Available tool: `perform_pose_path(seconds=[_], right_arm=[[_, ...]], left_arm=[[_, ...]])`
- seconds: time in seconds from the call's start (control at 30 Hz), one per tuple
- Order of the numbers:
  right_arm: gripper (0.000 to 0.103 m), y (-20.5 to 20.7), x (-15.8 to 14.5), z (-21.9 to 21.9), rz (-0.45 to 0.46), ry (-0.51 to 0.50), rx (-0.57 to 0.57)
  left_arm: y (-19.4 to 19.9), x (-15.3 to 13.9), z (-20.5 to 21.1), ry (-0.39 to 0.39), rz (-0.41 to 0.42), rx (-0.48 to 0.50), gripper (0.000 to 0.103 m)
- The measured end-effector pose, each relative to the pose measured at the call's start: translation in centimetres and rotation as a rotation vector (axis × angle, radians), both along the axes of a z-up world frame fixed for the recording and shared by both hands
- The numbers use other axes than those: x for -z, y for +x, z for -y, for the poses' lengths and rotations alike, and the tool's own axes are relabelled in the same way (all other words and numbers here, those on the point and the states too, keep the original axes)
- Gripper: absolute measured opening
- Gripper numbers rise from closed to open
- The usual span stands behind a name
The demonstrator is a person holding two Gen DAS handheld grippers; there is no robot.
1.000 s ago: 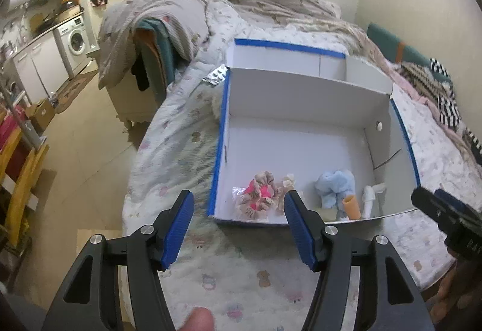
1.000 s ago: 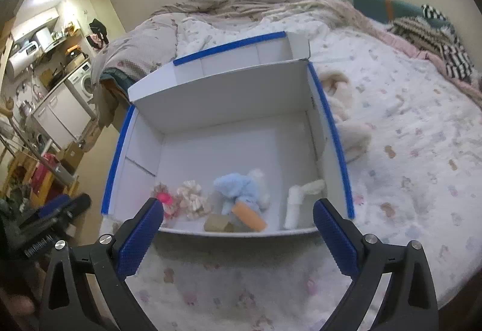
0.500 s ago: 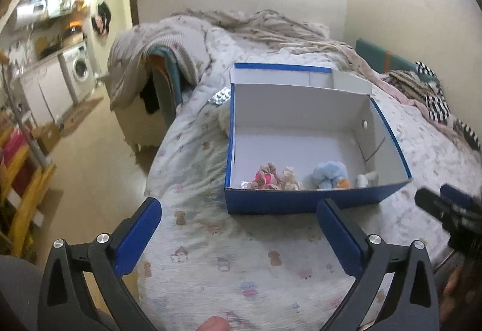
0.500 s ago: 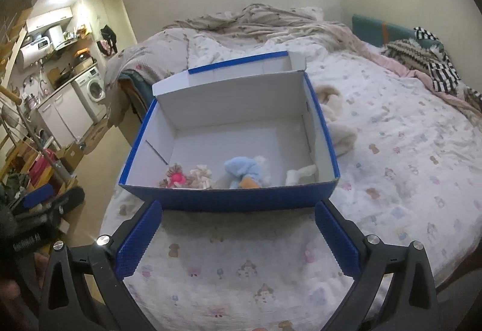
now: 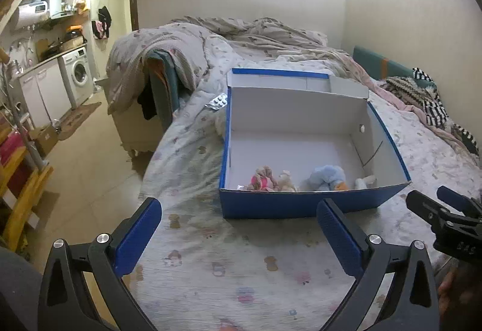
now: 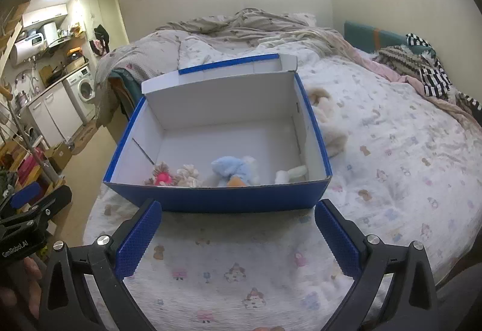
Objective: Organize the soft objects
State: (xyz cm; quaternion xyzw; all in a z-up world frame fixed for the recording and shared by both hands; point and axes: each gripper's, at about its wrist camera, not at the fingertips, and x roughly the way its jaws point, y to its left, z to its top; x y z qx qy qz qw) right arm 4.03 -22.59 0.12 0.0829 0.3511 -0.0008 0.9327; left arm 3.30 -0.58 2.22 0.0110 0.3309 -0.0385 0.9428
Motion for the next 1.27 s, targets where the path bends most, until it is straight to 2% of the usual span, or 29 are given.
perform_pose_path(seconds=[0.73, 1.27], right_arm=[[0.103, -0.05, 0.25, -0.45, -0.004, -0.021, -0.007], [0.103, 0.01, 0.19, -0.51, -0.01, -0.027, -0.011]], left_arm=[[-0.2, 0.08, 0.44, 0.008, 0.003, 0.016, 0.103], [-0.28, 0.28, 0.79, -0.017, -0.009, 0.025, 0.103]])
